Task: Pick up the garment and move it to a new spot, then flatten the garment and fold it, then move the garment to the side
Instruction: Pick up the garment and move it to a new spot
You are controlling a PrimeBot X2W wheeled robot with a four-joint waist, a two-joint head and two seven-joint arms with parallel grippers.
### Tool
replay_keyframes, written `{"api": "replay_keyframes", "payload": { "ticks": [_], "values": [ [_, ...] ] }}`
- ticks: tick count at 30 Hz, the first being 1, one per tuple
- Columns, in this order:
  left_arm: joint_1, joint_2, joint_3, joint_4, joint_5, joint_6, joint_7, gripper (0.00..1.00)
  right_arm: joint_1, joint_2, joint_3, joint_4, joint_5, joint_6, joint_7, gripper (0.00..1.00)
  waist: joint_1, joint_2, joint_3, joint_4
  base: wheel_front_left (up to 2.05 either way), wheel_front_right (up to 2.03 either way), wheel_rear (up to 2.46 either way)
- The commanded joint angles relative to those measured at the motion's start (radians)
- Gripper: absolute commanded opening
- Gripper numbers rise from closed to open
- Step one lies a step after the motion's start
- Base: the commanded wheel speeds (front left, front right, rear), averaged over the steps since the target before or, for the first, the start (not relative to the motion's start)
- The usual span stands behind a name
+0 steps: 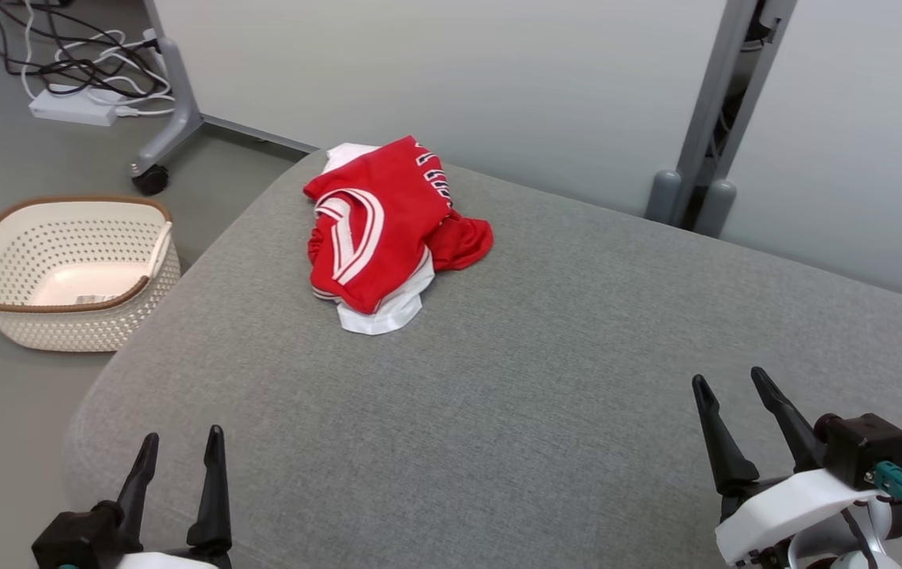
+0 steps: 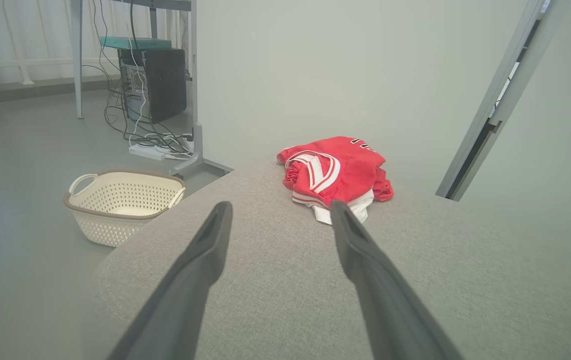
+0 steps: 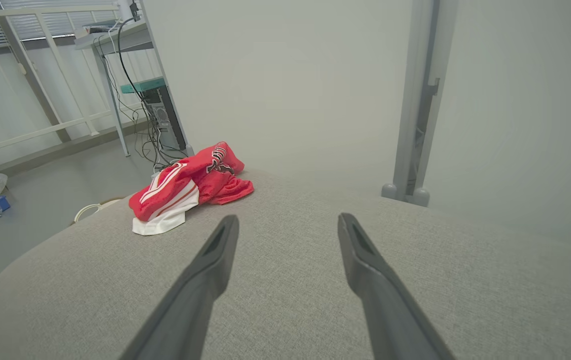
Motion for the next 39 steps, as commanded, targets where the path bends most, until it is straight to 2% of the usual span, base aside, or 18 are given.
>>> {"api": "replay_keyframes", "payload": {
  "ticks": [1, 7, 11, 12, 18, 21, 28, 31, 39],
  "values": [
    [-0.003, 0.003, 0.013, -0.007, -0.013, 0.001, 0.004, 1.0, -0.012, -0.006, -0.008, -0.003, -0.008, 0.0, 0.003, 1.0, 0.0, 0.0, 0.012, -0.025, 0.0, 0.0, 0.0],
    [-0.12, 0.091, 0.05, -0.039, 0.012, -0.01, 0.058, 1.0, -0.026, -0.007, -0.02, -0.016, -0.023, 0.0, 0.013, 1.0, 0.0, 0.0, 0.038, -0.065, 0.0, 0.0, 0.0],
    [-0.265, 0.161, 0.058, -0.034, 0.009, -0.047, 0.162, 1.0, -0.038, -0.006, -0.022, -0.023, -0.03, 0.0, 0.016, 1.0, 0.0, 0.0, 0.056, -0.091, 0.0, 0.0, 0.0],
    [-0.265, 0.161, 0.058, -0.034, 0.009, -0.047, 0.162, 1.0, -0.038, -0.006, -0.022, -0.023, -0.03, 0.0, 0.016, 1.0, 0.0, 0.0, 0.056, -0.091, 0.0, 0.0, 0.0],
    [-0.479, 0.223, 0.053, 0.1, -0.039, -0.138, 0.319, 1.0, -0.062, -0.006, -0.02, -0.041, -0.047, 0.0, 0.025, 1.0, 0.0, 0.0, 0.107, -0.148, 0.0, 0.0, 0.0],
    [-0.591, 0.226, 0.054, 0.24, -0.09, -0.182, 0.413, 1.0, -0.081, -0.007, -0.022, -0.063, -0.069, 0.0, 0.037, 1.0, 0.0, 0.0, 0.158, -0.196, 0.0, 0.0, 0.0],
    [-0.729, 0.21, 0.108, 0.445, -0.199, -0.226, 0.497, 1.0, -0.113, -0.006, -0.041, -0.105, -0.107, 0.0, 0.065, 1.0, 0.0, 0.0, 0.267, -0.273, 0.0, 0.0, 0.0],
    [-0.797, 0.182, 0.096, 0.552, -0.235, -0.275, 0.535, 1.0, -0.127, -0.006, -0.051, -0.146, -0.138, 0.0, 0.084, 1.0, 0.0, 0.0, 0.35, -0.306, 0.0, 0.0, 0.0],
    [-0.823, 0.126, 0.073, 0.699, -0.234, -0.303, 0.491, 1.0, -0.121, -0.006, -0.062, -0.197, -0.17, 0.0, 0.109, 1.0, 0.0, 0.0, 0.421, -0.316, 0.0, 0.0, 0.0]
  ]
}}
